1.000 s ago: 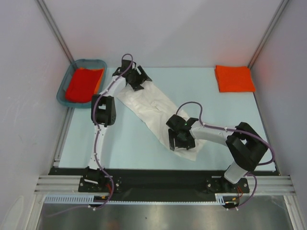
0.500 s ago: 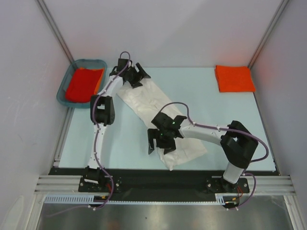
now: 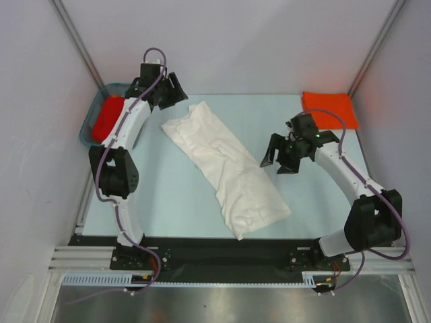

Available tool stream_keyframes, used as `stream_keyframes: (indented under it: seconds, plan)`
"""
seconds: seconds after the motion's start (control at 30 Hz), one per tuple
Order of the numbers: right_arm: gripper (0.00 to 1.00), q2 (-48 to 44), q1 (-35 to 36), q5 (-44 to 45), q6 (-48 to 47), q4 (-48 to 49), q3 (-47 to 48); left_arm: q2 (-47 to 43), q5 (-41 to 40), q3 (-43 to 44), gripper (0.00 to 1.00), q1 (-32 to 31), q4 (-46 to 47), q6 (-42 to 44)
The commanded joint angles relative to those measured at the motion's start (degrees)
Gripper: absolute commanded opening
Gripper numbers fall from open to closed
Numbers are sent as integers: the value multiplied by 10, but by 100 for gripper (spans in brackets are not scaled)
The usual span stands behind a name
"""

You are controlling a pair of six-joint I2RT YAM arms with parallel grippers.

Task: Fold and stack the t-shirts
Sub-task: Fold the tshirt

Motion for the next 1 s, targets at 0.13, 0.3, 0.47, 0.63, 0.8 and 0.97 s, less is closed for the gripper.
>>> stream_keyframes:
  seconds: [0.13,0.3,0.47,0.63,0.8,0.97]
  plan:
    - [71,11,-99,-33,-111,-43,-68,40,-71,-83,64,24,-42,27]
    - [66,28,-120,-27,-126,-30,-109,55,-122,-101,63,28,-40,10]
    - [71,35,-145,5,-137,-27,-123,87,-115,-98,67,38,-19,-11]
    - [79,47,-156,-2,-144,-30,-129,148,-95,-59,69,53,-15,-33]
    - [76,59,-156,-14,-148,-23,-132,200,-55,-13,69,63,-11,-59]
    - [71,83,-150,-8,-138,-19,-135,227,-47,6,64,67,4,-76]
